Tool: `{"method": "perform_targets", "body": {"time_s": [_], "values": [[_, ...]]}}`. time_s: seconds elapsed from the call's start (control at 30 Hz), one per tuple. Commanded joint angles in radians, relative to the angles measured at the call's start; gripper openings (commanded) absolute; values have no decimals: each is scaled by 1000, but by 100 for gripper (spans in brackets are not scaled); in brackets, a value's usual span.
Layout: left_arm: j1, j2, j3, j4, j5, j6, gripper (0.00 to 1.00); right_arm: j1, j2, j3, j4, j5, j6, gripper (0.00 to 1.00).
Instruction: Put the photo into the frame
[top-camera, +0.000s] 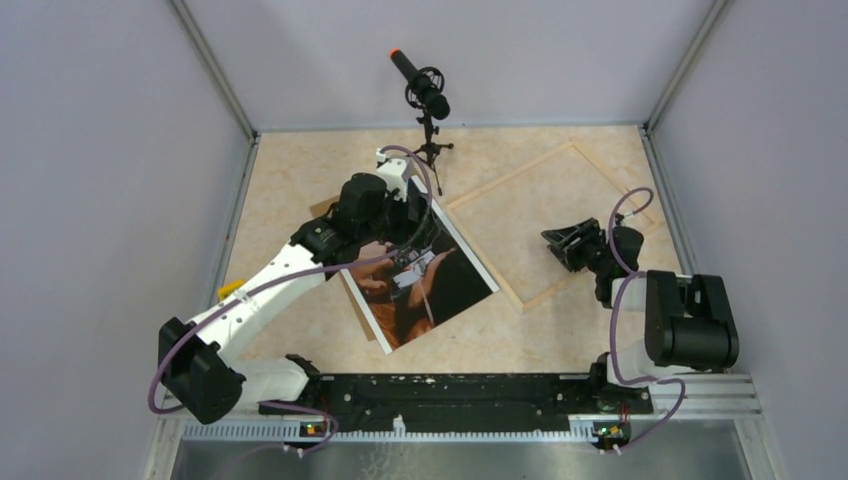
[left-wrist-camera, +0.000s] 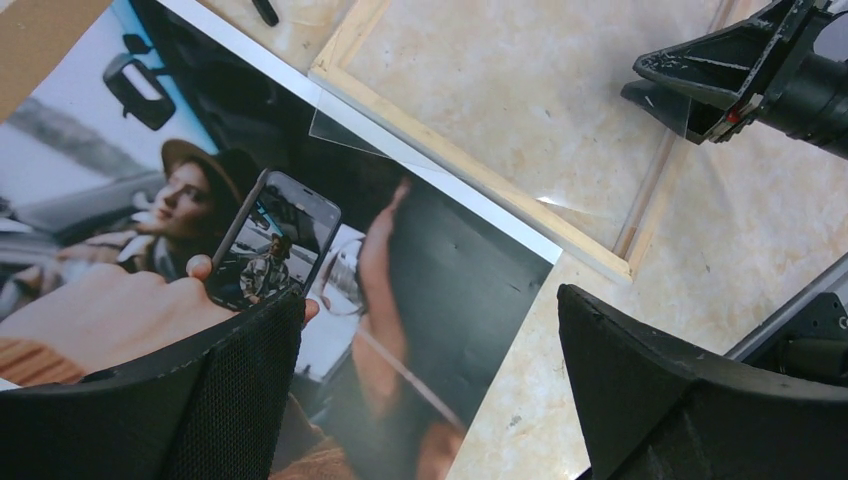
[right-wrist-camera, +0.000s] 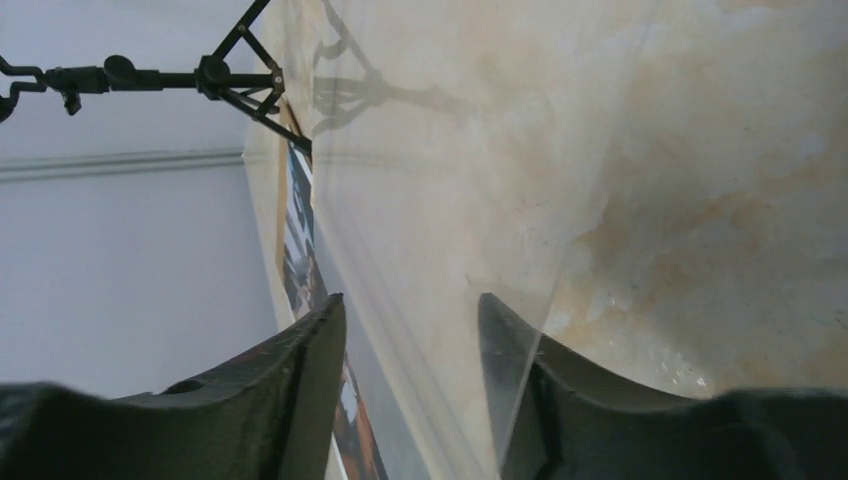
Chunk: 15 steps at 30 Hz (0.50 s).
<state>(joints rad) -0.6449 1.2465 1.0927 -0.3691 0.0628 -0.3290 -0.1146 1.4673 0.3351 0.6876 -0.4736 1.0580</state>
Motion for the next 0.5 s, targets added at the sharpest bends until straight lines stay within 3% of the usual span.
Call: {"method": "perform_targets", "body": {"time_s": [0.0, 0.13, 0.2, 0.47], "values": [[14, 13, -7, 53, 27, 6, 99, -8, 34, 78, 86, -83, -73, 55], [35, 23, -8, 57, 57, 4, 99, -16, 111, 118, 151, -110, -81, 56], [63, 26, -16, 71, 95, 7, 99, -31, 159, 129, 201, -124, -36, 51], [122, 42, -30, 89, 122, 1, 99, -98, 322, 81, 524, -137, 179, 4]]}}
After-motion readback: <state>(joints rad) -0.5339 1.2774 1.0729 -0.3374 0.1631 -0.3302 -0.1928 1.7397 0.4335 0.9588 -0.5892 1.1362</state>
